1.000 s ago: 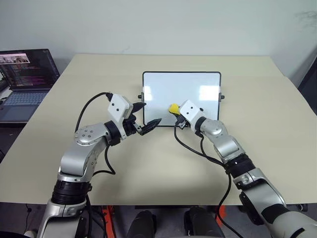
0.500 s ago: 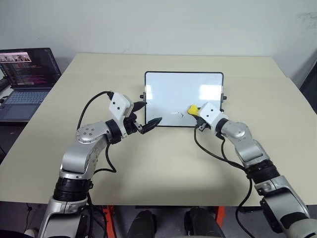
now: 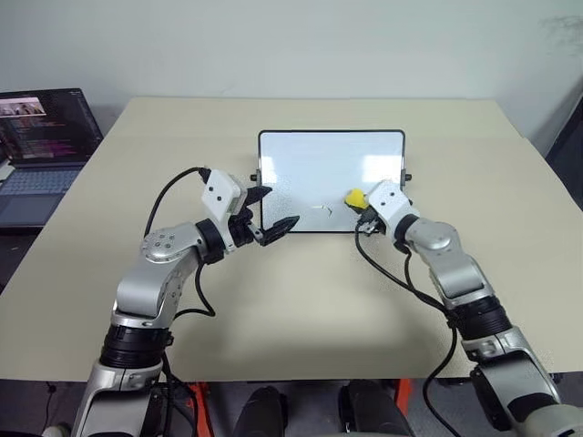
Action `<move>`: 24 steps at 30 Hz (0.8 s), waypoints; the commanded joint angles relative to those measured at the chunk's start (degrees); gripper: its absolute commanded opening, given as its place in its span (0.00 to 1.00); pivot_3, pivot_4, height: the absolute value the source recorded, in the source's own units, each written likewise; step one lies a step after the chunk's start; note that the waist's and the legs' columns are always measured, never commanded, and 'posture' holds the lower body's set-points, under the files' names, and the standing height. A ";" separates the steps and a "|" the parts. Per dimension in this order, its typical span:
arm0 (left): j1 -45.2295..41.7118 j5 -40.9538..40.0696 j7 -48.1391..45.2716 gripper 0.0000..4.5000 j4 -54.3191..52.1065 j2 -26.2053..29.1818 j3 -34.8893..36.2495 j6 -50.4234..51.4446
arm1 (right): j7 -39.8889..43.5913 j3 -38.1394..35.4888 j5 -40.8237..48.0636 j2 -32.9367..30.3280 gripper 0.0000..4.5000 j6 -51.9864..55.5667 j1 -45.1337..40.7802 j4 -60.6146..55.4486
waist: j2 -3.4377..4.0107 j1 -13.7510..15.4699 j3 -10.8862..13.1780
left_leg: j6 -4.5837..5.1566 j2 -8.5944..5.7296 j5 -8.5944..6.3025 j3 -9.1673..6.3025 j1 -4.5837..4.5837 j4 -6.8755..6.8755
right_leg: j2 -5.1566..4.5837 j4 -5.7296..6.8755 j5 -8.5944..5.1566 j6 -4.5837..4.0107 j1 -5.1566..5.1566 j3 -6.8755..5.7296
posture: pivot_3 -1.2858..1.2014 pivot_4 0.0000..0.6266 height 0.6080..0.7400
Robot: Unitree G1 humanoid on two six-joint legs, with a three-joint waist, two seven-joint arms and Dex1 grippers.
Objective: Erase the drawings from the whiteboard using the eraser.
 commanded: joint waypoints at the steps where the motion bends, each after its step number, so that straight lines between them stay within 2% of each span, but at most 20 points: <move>1: -0.99 0.05 -0.42 1.00 -0.85 0.30 0.46 -1.07 | -1.29 -0.18 -0.16 1.72 0.23 -1.54 -3.44 0.56 | 0.00 -0.01 0.03 | 0.00 0.00 0.00 0.01 0.00 -0.04 | 0.00 -0.03 0.00 0.00 -0.01 0.00 | 0.52 0.24 1.00; 9: -0.05 -0.20 -0.08 1.00 -2.42 0.93 1.05 -0.39 | -3.15 1.56 -1.52 5.43 0.23 -5.23 -6.12 7.51 | 0.00 0.03 0.07 | -0.01 0.00 0.01 0.03 0.00 -0.29 | -0.01 -0.18 -0.01 -0.01 -0.05 0.00 | 0.52 0.24 1.00; 24: 0.57 -0.65 0.78 1.00 -3.93 1.99 2.29 0.38 | -3.40 4.61 -3.91 7.58 0.23 -9.76 -2.12 13.79 | -0.01 -0.16 0.05 | -0.01 0.03 0.01 0.11 0.18 -0.29 | 0.00 -0.01 -0.01 -0.02 0.00 0.05 | 0.52 0.24 1.00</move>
